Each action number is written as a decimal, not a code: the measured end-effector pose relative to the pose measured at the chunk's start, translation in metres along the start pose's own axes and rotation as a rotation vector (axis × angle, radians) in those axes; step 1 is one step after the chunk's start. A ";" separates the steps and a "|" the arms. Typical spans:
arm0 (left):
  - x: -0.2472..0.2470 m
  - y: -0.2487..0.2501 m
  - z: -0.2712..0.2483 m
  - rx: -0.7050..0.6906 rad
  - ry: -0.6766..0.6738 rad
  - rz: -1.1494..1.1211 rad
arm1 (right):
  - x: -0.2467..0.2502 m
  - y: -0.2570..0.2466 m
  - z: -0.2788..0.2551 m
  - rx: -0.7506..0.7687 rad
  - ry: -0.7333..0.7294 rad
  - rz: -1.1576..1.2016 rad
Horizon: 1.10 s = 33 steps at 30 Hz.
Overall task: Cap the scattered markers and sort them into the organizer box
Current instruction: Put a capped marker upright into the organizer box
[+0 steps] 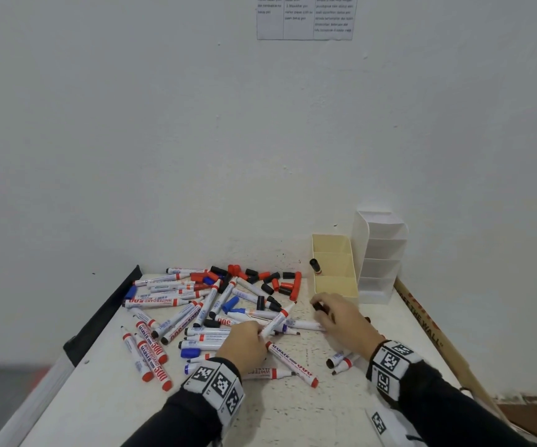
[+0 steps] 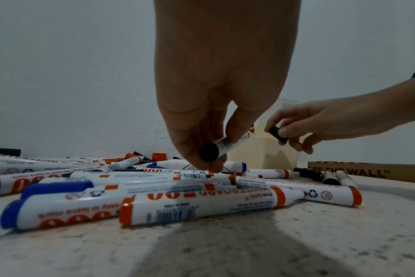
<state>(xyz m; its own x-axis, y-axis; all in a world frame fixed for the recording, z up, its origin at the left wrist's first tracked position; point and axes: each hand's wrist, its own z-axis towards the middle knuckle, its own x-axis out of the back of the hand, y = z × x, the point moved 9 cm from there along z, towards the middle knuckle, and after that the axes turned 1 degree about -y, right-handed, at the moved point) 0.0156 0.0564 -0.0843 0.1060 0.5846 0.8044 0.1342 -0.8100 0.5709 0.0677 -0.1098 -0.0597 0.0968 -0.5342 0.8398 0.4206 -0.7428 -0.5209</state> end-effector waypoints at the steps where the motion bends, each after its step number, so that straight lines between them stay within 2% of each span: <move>1: -0.001 0.001 -0.001 -0.007 -0.013 0.013 | 0.001 -0.003 0.001 0.016 0.013 0.035; 6: -0.007 0.003 -0.003 -0.040 -0.045 0.056 | -0.005 -0.005 0.002 0.008 0.002 0.111; 12: -0.012 0.006 -0.006 -0.078 -0.068 0.084 | -0.006 -0.001 0.003 -0.031 0.060 0.129; 17: -0.011 0.007 -0.010 -0.102 -0.076 0.118 | -0.013 0.002 0.001 -0.038 0.004 0.207; 22: -0.004 0.009 -0.012 -0.125 -0.010 0.040 | -0.014 -0.001 -0.002 -0.061 -0.017 0.361; 26: 0.006 0.013 -0.013 -0.157 0.114 -0.136 | -0.015 -0.006 -0.002 -0.125 0.000 0.479; 30: 0.010 0.025 -0.016 -0.241 0.204 0.014 | -0.013 -0.007 0.002 -0.207 0.073 0.490; 33: 0.004 0.026 -0.011 -0.217 0.101 -0.188 | -0.008 -0.013 0.004 -0.187 0.127 0.551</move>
<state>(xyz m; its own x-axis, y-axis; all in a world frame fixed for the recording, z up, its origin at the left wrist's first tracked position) 0.0087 0.0370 -0.0639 -0.0008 0.7266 0.6871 -0.0722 -0.6853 0.7247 0.0648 -0.0947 -0.0587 0.1421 -0.8965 0.4196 0.1715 -0.3952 -0.9024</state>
